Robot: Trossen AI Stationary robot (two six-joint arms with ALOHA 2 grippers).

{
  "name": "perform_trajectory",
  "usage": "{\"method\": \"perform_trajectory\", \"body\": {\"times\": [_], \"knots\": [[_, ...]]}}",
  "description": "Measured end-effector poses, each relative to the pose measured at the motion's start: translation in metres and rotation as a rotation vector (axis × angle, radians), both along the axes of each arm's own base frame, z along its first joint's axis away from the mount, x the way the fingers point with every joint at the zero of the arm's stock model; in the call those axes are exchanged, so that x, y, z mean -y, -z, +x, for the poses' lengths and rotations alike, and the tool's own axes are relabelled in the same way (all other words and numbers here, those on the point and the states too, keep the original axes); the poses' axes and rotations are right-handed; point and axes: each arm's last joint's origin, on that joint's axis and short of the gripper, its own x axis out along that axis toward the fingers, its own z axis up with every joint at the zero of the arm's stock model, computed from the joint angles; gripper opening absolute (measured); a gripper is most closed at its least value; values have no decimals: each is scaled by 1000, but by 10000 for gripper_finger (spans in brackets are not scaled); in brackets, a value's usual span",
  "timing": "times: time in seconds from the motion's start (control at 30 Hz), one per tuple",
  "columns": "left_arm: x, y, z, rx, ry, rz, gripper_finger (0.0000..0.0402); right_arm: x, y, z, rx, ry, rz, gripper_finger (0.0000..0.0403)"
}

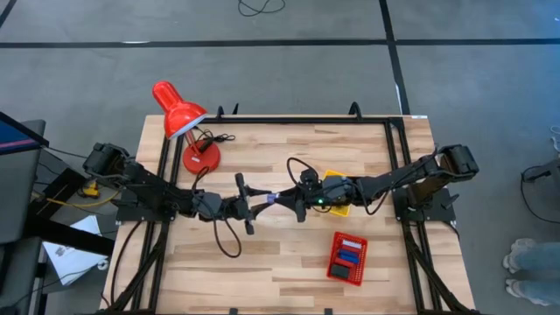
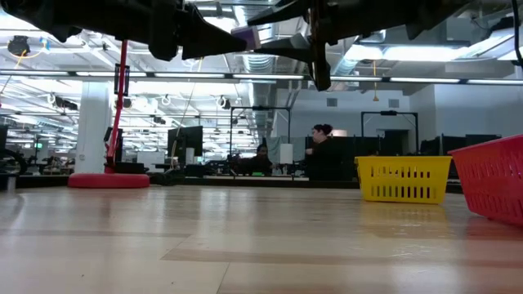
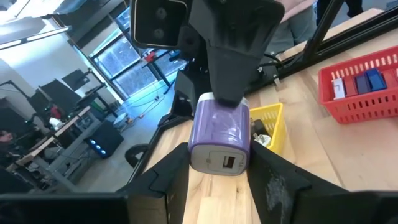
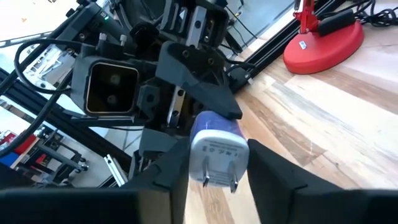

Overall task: Pick & Place Office items
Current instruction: Put the violet charger adapter into the yellow bin

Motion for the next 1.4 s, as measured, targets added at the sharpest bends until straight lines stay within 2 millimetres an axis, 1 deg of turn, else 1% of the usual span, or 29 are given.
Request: {"method": "perform_trajectory", "body": {"times": [0.07,0.33,0.47,0.53,0.6,0.7,0.8,0.87,0.93,1.03,1.1,1.2,1.4], "knots": [[0,0,0,-3,-3,2,142,0,0,0,-1,0,0,116],[0,0,0,6,6,-8,176,0,1,0,-8,-6,-5,117],[1,0,0,4,44,-11,212,-1,-2,-2,-11,-49,-19,117],[1,1,0,-1,59,-9,236,1,-9,-7,-11,-82,-37,117],[0,7,-4,-22,67,-3,258,3,-19,-16,-42,-90,-62,117],[-2,16,-11,-41,65,-16,282,6,-28,-36,-154,-56,-92,117],[-5,26,-18,-49,61,-51,294,10,-34,-62,-294,-22,-102,117],[-6,31,-22,-52,57,-79,298,15,-33,-81,-420,24,-75,117],[-7,36,-25,-60,53,-108,300,19,-29,-100,-555,116,-46,117],[-7,36,-25,-44,50,-143,301,26,-24,-121,-692,257,-24,117],[-7,36,-25,-41,49,-154,301,29,-21,-128,-766,290,-15,117],[-7,35,-25,-37,49,-156,301,31,-15,-133,-853,305,-23,117],[-7,35,-25,-32,49,-158,301,31,0,-128,-967,310,-21,117]]}}
